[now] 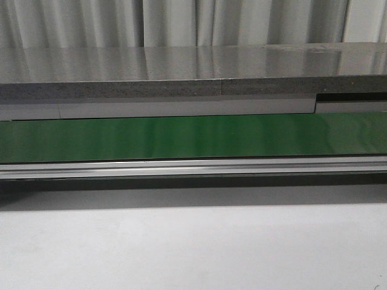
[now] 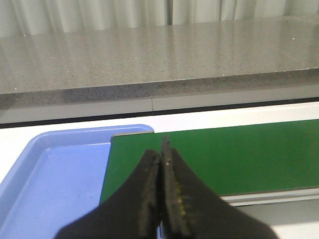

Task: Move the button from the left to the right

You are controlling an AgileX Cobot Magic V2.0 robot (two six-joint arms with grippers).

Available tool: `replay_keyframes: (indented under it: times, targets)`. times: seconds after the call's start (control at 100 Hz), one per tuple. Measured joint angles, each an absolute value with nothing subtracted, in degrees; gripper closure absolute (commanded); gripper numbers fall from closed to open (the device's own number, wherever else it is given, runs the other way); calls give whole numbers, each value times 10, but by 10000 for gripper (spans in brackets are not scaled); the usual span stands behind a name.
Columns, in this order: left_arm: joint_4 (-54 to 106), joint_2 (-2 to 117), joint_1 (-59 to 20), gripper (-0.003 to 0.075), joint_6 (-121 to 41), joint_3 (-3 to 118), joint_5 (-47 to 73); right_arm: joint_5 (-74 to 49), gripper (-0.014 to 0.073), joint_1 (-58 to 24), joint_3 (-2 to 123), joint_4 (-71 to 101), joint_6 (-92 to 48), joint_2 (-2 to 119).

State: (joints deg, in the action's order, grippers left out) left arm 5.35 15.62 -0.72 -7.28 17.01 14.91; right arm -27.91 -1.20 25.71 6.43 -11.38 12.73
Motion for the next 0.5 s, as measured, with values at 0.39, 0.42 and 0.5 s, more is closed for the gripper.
replay_keyframes:
  times: [0.39,0.42,0.5]
  targets:
    - [53,156,-7,741,-73,170,149,-248,660,-12,226,64,-111,127]
    - [53,156,-7,741,-73,170,149,-240,660,-12,217,64,-109,127]
    - [53,156,-7,741,-73,170,149,-207,660,-12,187,64,-98,125]
